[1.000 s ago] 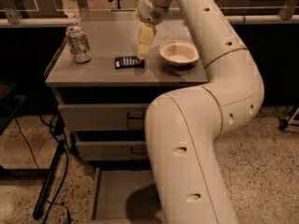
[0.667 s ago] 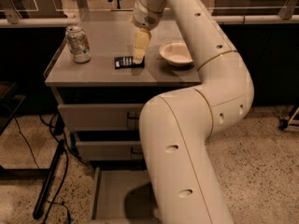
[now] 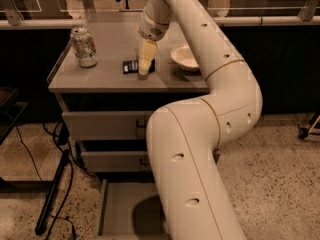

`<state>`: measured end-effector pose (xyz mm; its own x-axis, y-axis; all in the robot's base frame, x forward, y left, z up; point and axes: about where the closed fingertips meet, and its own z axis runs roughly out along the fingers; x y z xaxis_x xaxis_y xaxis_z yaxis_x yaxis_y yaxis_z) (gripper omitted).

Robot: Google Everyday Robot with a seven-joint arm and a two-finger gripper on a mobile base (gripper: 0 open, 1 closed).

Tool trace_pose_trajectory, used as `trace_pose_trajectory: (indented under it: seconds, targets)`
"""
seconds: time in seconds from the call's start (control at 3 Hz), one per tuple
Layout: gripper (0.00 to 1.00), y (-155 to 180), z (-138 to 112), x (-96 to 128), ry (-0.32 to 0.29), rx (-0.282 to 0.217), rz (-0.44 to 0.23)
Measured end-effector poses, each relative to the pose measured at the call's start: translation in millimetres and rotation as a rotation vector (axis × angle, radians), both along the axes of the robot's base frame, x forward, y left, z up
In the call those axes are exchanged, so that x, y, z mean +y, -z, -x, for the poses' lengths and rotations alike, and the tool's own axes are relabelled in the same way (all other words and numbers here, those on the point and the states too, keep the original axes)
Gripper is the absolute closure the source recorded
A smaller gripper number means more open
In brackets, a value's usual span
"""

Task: Place rxbar blueberry into bottom drawer

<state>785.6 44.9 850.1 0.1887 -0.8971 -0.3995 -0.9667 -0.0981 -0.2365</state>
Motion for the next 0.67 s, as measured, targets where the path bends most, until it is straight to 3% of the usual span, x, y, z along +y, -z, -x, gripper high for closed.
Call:
trace_pose_trajectory:
  seconds: [0.67]
  targets:
    - [0.00,18.1,-1.6,-1.6,0.002,0.025,-0.001]
